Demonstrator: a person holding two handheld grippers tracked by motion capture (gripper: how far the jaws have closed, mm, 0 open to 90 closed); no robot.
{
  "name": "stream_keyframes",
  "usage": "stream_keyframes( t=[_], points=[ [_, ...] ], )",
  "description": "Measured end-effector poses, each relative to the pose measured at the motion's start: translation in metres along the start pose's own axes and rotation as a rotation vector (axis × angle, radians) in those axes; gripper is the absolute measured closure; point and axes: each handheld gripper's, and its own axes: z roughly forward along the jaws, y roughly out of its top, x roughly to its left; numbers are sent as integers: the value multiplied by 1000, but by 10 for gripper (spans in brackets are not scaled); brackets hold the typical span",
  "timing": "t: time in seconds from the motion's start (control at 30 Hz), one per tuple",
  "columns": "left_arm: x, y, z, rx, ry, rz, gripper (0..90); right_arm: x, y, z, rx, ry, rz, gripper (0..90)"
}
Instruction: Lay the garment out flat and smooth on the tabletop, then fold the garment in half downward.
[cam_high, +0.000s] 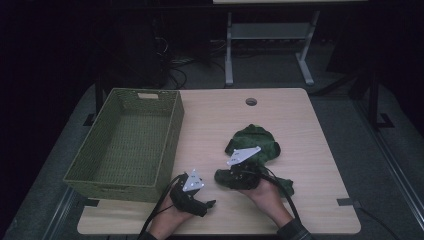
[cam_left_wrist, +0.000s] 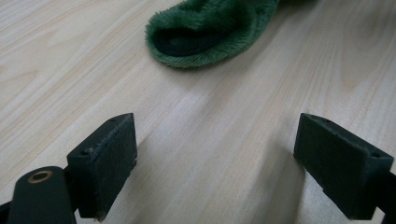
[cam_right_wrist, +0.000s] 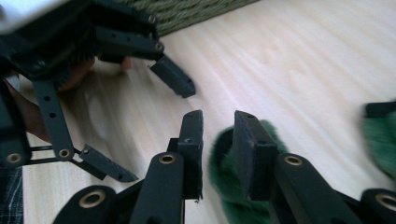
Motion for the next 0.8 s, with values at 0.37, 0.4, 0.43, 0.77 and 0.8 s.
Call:
stream_keyframes(
  t=[0.37, 0.4, 0.43, 0.77, 0.8],
  points=[
    [0, 0, 0, 3, 0, 2, 125, 3, -9, 34, 100, -75, -46, 725],
    [0, 0, 0, 2, 0, 2, 125, 3, -11, 36, 107, -81, -49, 734],
    [0, 0, 0, 3, 1, 2, 125, 3, -12, 38, 110, -92, -65, 750],
    [0, 0, 0, -3, 2, -5, 126, 8, -11, 31, 77, -53, -45, 837],
    [0, 0, 0, -3, 2, -5, 126, 8, -10, 29, 71, -46, -41, 837]
  ],
)
